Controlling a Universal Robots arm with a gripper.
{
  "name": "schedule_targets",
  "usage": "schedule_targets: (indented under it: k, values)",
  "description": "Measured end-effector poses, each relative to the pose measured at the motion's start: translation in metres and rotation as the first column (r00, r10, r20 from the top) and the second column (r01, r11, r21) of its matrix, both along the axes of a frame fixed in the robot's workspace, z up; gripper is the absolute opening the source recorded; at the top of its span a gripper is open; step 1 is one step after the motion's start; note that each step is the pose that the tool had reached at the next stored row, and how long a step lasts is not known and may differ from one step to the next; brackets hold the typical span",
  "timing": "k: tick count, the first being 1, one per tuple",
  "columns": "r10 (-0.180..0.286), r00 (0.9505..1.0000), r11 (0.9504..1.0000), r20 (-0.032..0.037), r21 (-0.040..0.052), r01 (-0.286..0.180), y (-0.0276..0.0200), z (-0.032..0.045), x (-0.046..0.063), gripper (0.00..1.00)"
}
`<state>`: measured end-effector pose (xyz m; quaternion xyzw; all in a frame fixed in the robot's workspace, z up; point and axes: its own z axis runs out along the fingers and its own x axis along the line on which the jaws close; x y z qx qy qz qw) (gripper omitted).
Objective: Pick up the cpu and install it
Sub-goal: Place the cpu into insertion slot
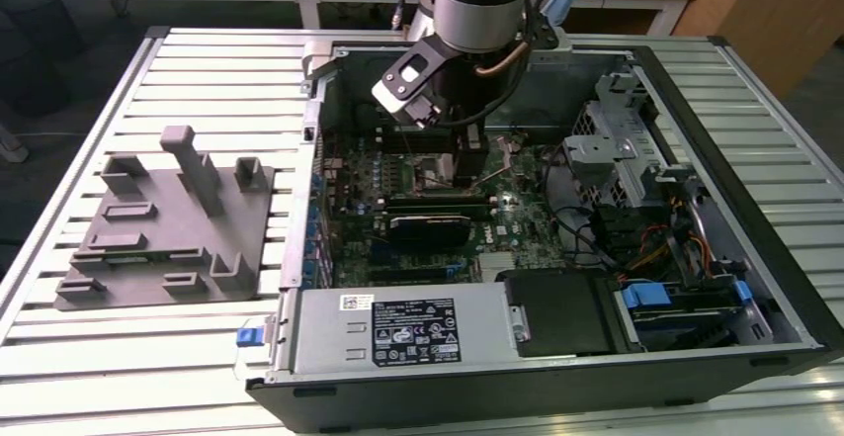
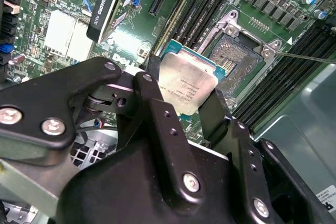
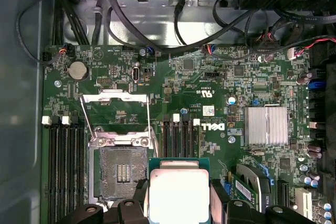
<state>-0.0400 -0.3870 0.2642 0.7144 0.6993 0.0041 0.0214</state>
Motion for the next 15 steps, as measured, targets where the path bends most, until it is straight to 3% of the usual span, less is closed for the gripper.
schedule_targets:
  k: [15]
  values:
    - [0.0, 1.0, 1.0, -0.0006, 0.0, 0.0, 0.0, -0.0072, 0.0, 0.54]
